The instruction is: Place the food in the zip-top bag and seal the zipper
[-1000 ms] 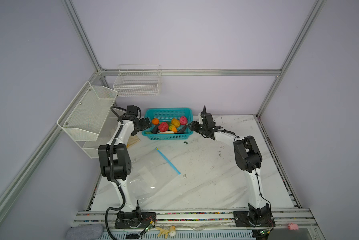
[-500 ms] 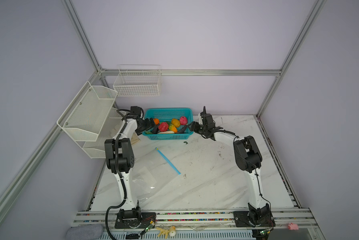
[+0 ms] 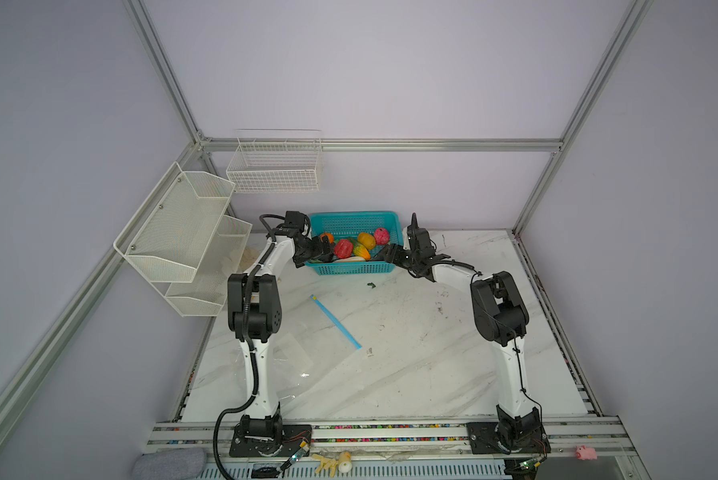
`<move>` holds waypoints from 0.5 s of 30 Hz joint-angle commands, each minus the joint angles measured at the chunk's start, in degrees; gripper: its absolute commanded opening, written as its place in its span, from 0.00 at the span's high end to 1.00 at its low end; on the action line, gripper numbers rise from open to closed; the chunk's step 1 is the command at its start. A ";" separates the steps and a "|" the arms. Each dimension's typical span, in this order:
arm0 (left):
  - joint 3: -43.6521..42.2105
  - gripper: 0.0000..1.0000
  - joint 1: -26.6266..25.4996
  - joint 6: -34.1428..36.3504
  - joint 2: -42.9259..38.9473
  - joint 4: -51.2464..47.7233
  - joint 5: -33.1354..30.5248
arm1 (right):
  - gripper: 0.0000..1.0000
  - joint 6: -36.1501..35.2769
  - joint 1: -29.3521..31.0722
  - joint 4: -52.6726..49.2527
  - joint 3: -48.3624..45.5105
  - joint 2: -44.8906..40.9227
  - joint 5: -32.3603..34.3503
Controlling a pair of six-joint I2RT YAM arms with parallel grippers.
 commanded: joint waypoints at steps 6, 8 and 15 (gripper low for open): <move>4.03 0.01 -0.81 -0.19 -3.39 2.44 1.56 | 0.26 -2.31 0.11 -0.45 -1.00 -4.21 2.39; 1.77 0.01 0.07 -0.53 -5.66 3.34 0.02 | 0.22 -3.26 -0.66 -0.77 -1.09 -5.42 3.07; -6.66 0.00 3.15 -0.73 -14.59 3.55 -4.89 | 0.10 -7.91 -1.32 -2.58 -5.52 -12.19 6.49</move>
